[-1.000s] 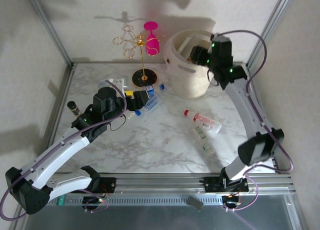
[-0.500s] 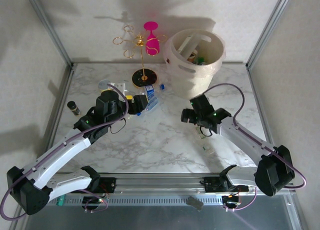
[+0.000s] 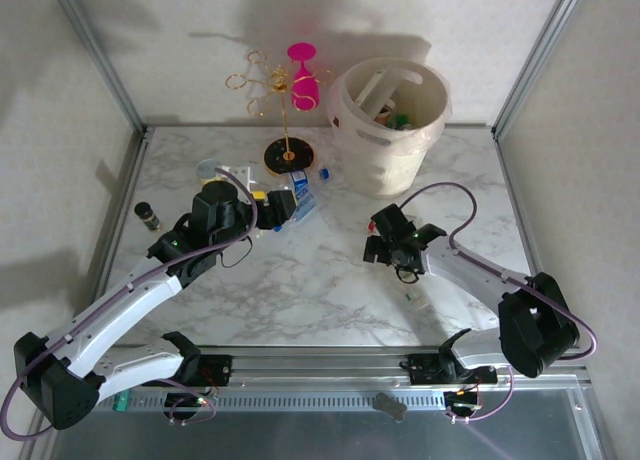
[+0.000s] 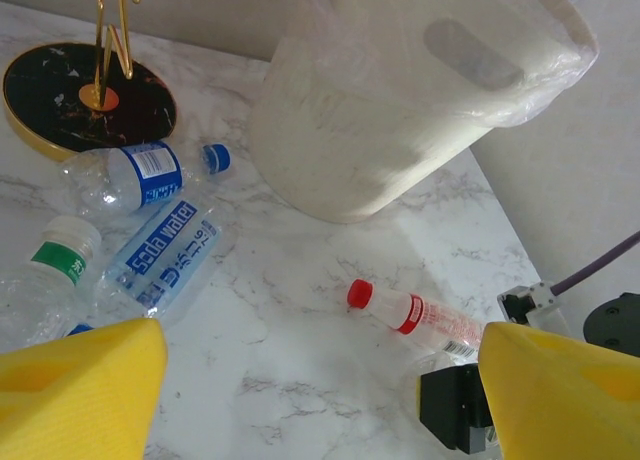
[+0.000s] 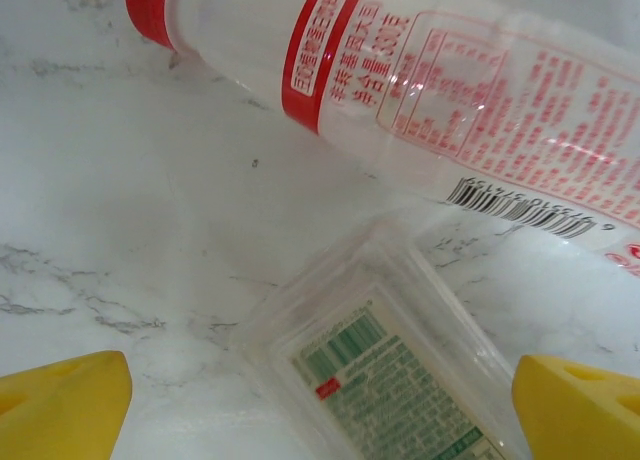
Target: Put the plastic bottles in the bin
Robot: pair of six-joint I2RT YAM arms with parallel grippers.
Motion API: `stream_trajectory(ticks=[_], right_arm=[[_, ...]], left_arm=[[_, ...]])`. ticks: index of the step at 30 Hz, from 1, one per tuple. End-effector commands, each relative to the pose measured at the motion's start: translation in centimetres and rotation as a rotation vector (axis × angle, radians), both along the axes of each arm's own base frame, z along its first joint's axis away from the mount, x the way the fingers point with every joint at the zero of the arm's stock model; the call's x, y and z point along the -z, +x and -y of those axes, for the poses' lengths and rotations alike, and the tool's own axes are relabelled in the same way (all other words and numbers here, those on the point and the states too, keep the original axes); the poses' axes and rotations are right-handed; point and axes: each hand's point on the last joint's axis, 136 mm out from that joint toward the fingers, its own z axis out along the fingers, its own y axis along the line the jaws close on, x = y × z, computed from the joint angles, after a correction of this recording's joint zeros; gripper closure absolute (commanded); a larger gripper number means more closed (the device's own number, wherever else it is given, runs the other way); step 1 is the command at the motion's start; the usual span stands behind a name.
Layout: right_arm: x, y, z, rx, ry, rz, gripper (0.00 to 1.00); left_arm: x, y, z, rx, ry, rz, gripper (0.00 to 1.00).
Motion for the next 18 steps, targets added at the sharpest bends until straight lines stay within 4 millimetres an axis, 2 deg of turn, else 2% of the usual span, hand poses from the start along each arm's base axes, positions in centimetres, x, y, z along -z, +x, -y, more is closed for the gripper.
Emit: stream_trajectory(ticks=[1,5,11,14,18], right_arm=[[1.4,-0.9,0.0,-0.013,-0.027,-0.038,0.03],[2.1,-1.4,0.0,-0.020,-0.048,-0.056,0.07],[2.0,-2.0,0.1,-0.025,-0.084,-0.067,0.10],[0.6,-1.6,-0.3,-0.033,-0.066,-0.041,0.08],[-2.8,-1.1,0.1,0.052,-0.037,0.015,0.08]], left_arm=[[0.3,-0.6,0.2,0.027,0.004,0.004,0.19],[1.3,-0.7,0.5,0.039,-0.002,-0.026,0.19],[7.5,-1.7,1.2,0.068,0.004,-0.203,0.20],[9.2,-2.0,1.3,0.070,0.003,-0.248,0.19],[9.5,-2.0,1.8,0.084,-0.009,-0.261,0.19]])
